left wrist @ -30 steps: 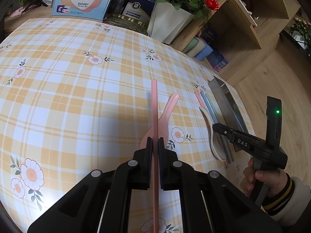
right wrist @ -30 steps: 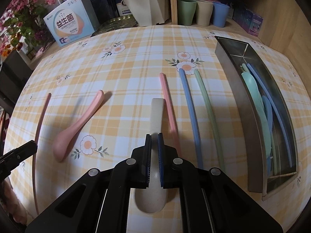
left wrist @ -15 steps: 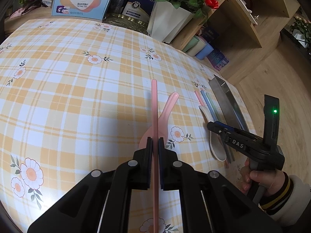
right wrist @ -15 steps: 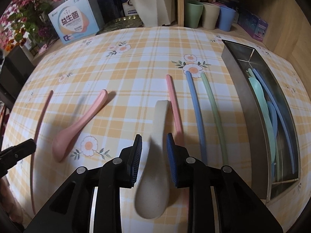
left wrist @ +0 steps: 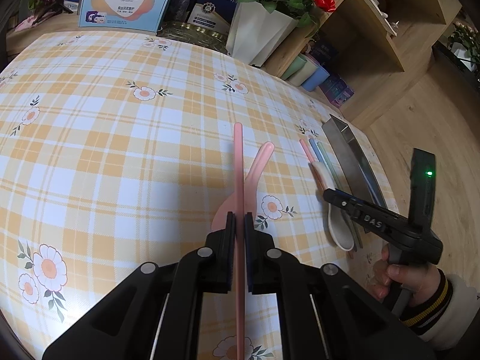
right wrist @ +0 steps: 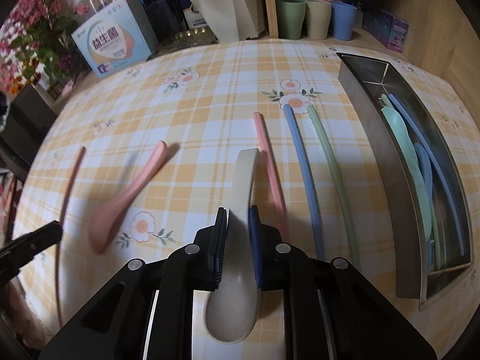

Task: Organize utensils
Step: 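Lower the cream spoon into the steel tray and open the right tool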

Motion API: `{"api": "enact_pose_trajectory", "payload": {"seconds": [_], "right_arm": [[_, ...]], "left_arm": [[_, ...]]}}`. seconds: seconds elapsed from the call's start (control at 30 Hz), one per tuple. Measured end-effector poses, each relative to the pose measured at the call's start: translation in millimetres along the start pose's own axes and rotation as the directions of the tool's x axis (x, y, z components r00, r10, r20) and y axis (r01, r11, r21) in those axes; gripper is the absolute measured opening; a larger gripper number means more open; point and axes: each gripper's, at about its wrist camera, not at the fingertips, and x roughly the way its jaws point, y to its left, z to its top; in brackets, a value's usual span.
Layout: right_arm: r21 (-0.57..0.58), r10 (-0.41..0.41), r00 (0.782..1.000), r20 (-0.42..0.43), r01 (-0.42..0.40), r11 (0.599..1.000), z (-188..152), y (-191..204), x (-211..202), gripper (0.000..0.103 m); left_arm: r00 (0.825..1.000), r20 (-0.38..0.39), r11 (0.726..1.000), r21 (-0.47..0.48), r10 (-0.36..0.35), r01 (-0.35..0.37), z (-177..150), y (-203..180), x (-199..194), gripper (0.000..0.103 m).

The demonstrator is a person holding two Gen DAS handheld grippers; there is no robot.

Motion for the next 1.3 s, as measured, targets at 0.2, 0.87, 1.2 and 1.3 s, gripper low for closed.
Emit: {"api": "enact_pose_trajectory", "payload": {"seconds": [0.2, 0.87, 1.2, 1.3], "right_arm": [[0.053, 0.054, 0.995, 0.082, -0.059, 0.997, 7, -20, -29, 0.015], [0.097, -0.174, 0.981, 0.084, 0.166, 0.981, 19, -159, -44, 0.015], [0.167, -0.184, 0.983, 0.024, 0.178, 0.97, 20, -157, -25, 0.015], [0.203, -0.178, 0.984, 0.018, 0.171, 0.964, 20, -158, -23, 0.015]], "left_arm": [[1.0, 0.001, 1.0, 0.013, 0.015, -0.015, 3, -7, -2, 0.006], [1.0, -0.005, 0.999, 0.054, 0.009, -0.009, 15, -52, 10, 0.006], [1.0, -0.002, 0.999, 0.047, 0.015, -0.015, 14, -51, 8, 0.006], [1.0, -0.004, 0.999, 0.044, 0.012, -0.012, 14, -49, 8, 0.006]]}}
